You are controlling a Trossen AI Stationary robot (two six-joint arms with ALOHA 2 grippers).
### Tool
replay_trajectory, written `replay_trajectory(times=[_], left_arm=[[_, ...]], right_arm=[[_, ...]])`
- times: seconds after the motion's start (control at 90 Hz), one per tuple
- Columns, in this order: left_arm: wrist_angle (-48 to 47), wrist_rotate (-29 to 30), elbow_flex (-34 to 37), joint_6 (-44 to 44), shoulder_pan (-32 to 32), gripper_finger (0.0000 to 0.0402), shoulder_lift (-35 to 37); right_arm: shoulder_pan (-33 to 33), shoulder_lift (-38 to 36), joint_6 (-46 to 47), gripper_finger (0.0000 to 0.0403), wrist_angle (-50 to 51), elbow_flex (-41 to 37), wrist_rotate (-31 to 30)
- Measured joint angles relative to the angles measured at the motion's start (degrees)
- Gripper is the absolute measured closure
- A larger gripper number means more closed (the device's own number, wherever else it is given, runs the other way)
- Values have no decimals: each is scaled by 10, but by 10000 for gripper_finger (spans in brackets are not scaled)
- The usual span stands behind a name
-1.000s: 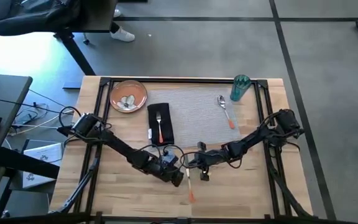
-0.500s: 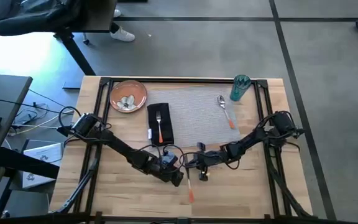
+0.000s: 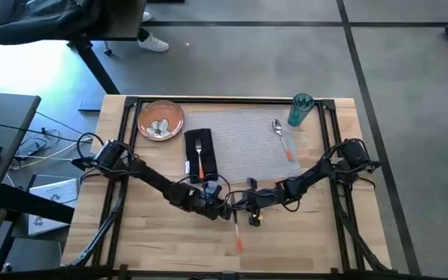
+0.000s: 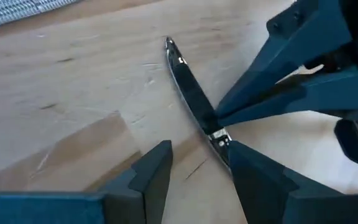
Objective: Set table place
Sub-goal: Put the orange table knife on the gray table mat beside the orange spoon
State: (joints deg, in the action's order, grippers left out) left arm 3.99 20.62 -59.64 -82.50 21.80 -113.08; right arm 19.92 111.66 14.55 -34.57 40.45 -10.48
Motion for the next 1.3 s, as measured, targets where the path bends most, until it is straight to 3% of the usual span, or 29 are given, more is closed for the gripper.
replay_trajectory(times=[0.244,0.7,1.122,1.3], left_arm=[[6,-32,-1,-20,-8,290,-11],[66,-15,1,14,-15,293,-17],[58,-32,-1,-14,-16,235,-22],[63,-33,0,-13,-21,234,-24]], right_arm=[[0,0,-18,403,1,0,-14],[0,0,-22,403,4,0,-17],[0,0,-21,403,5,0,-17],[0,0,-21,403,5,0,-17]])
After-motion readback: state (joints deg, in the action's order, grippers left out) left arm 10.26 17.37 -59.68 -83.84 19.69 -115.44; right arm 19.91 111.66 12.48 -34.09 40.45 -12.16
